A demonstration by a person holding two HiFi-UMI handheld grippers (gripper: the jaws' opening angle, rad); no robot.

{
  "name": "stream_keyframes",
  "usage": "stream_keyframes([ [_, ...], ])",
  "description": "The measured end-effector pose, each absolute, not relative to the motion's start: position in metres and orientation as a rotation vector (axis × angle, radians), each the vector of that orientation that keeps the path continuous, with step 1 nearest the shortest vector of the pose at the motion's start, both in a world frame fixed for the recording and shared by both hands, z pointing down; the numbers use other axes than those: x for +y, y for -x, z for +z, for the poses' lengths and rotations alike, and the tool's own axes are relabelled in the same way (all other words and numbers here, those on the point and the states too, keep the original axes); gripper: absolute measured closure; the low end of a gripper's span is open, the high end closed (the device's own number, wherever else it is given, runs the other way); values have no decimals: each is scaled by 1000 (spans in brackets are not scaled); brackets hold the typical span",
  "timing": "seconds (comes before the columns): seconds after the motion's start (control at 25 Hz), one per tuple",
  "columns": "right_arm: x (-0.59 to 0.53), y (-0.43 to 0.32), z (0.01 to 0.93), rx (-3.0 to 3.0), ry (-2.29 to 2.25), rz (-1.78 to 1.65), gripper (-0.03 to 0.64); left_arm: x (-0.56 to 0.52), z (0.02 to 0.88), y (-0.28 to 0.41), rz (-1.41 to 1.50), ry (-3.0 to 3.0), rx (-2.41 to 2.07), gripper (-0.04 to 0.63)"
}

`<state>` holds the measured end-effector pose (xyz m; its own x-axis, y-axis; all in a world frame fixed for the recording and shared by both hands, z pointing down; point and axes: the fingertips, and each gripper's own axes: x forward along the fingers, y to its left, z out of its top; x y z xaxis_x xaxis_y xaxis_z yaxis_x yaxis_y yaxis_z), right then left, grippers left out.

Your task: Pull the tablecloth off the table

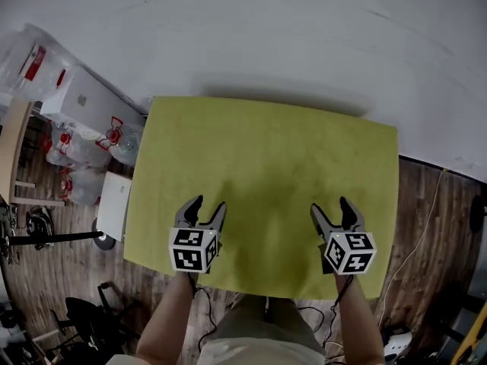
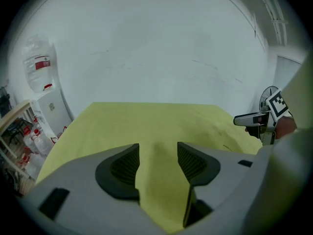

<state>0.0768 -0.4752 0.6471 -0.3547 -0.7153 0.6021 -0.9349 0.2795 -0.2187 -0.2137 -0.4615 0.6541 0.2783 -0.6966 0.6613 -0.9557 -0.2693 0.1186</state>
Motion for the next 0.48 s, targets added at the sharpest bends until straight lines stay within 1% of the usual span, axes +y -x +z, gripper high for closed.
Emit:
stream_keyframes([
  [0.16, -479, -78, 674, -2132, -1484, 805, 264, -468, 680, 217, 720, -2019, -1463, 346],
  [0.32, -481, -78, 698, -2081, -1488, 821, 261, -470, 707, 213, 737, -1977, -1410, 318],
  [0.48, -481, -83, 718, -1997, -1512, 804, 242, -468, 728, 218, 835, -1935, -1421, 308],
])
